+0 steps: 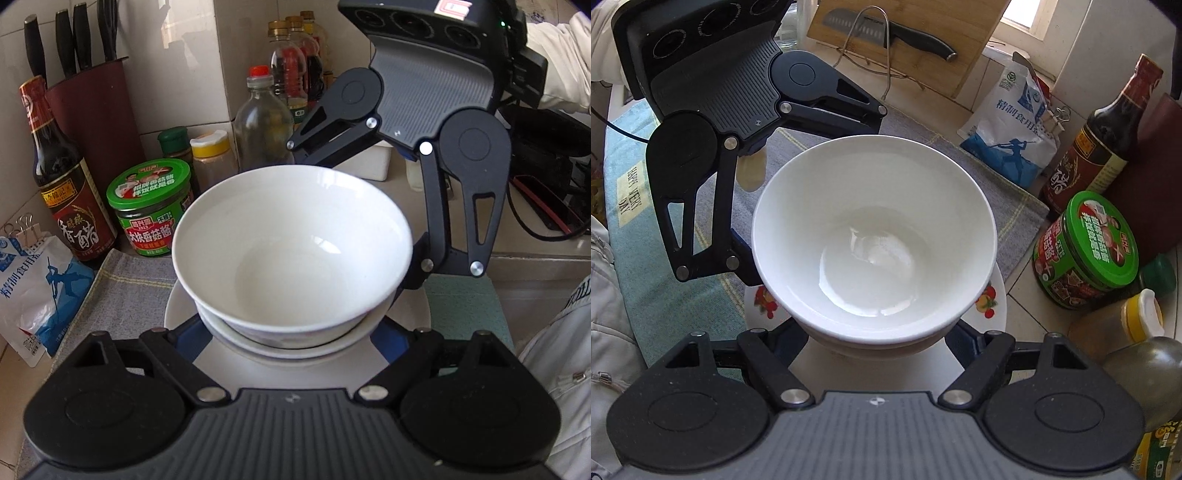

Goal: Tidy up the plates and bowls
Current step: 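Lower the bowl stack onto the fruit-print plate stack with both tools, then open both tools and withdraw them from the bowl stack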

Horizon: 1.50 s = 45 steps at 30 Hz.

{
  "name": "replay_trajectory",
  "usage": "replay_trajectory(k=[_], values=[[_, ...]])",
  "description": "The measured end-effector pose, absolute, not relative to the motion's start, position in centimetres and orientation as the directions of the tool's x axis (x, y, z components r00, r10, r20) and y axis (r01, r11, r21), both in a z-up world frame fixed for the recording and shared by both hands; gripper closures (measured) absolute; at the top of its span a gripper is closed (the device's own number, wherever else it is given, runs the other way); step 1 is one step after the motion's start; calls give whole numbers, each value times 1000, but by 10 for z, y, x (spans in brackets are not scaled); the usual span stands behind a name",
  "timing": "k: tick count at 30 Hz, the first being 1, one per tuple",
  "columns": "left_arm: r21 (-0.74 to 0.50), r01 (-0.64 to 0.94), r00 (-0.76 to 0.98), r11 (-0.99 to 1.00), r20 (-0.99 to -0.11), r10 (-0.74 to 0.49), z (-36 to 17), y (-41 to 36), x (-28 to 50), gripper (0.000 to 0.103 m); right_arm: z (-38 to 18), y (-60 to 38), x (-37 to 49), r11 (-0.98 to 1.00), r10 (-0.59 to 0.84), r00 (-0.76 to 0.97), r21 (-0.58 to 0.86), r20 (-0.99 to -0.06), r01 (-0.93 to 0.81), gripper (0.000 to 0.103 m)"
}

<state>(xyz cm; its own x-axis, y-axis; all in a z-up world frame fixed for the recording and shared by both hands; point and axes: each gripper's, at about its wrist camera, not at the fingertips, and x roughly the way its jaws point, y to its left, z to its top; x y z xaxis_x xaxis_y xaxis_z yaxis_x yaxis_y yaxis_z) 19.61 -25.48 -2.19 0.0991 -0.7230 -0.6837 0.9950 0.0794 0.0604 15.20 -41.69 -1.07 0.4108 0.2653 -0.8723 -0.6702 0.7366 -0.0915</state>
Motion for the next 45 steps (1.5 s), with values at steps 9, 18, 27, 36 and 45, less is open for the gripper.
replay_trajectory(k=[9, 18, 27, 36, 45], values=[[29, 994, 100, 109, -673, -733, -24, -254, 198, 12, -11, -419, 155, 742, 261, 417, -95, -871, -663, 20], [28, 991, 117, 132, -663, -739, -25, -251, 197, 11, -11, -419, 152, 764, 241, 437, -108, -867, -636, 19], [174, 967, 256, 188, -605, -754, -15, -233, 178, 3, -9, -415, 144, 830, 195, 475, -113, -858, -546, 0], [193, 904, 427, 381, -425, -799, 7, -173, 154, 1, -1, -373, 123, 940, -8, 544, -192, -839, -282, 0], [140, 814, 567, 564, -405, -718, 27, -122, 129, 1, 15, -332, 86, 967, -235, 578, -129, -782, 219, 0]])
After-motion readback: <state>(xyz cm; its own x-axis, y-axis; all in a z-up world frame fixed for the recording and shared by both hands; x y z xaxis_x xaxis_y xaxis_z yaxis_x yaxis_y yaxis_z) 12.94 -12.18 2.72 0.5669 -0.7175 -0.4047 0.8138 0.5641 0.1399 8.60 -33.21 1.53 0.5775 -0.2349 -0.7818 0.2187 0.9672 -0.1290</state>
